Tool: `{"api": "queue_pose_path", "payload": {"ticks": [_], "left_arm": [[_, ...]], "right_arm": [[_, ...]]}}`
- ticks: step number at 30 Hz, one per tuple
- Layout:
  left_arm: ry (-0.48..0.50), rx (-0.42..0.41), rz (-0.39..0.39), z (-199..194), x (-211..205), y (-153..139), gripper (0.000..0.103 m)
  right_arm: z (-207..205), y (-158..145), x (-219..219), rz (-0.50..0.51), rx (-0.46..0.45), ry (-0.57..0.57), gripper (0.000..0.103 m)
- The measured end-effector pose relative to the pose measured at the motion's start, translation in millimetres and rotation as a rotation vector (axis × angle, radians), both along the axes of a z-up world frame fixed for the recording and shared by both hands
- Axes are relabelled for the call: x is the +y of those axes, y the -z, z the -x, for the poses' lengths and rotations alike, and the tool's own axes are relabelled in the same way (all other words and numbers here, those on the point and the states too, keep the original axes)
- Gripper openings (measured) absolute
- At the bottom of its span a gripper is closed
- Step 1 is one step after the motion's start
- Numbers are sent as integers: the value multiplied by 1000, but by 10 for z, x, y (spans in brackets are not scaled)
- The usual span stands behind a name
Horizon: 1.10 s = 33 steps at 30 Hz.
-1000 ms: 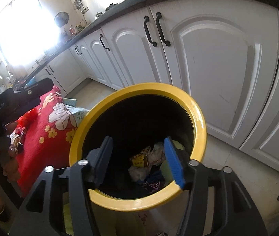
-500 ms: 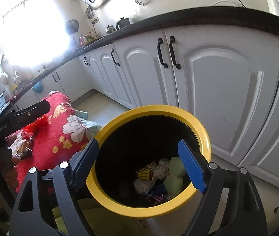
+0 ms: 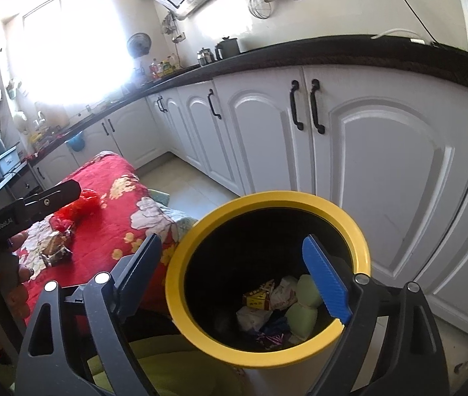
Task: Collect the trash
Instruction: 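Move both tools back over the table toward the red bag and wrappers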
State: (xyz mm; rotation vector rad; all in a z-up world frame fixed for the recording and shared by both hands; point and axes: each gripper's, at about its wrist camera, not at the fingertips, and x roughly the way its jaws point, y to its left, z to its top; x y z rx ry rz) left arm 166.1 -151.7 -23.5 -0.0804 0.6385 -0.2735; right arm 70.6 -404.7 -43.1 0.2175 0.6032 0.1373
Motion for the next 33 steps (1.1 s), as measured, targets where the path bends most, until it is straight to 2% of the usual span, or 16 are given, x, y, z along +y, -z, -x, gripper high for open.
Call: {"api": "queue_pose_path", "payload": {"ticks": [33], "left_arm": [[-209,-76,27,226,1087,-296,92]], "right_arm": [[-23,-448,991,57,-73,-221,88]]}}
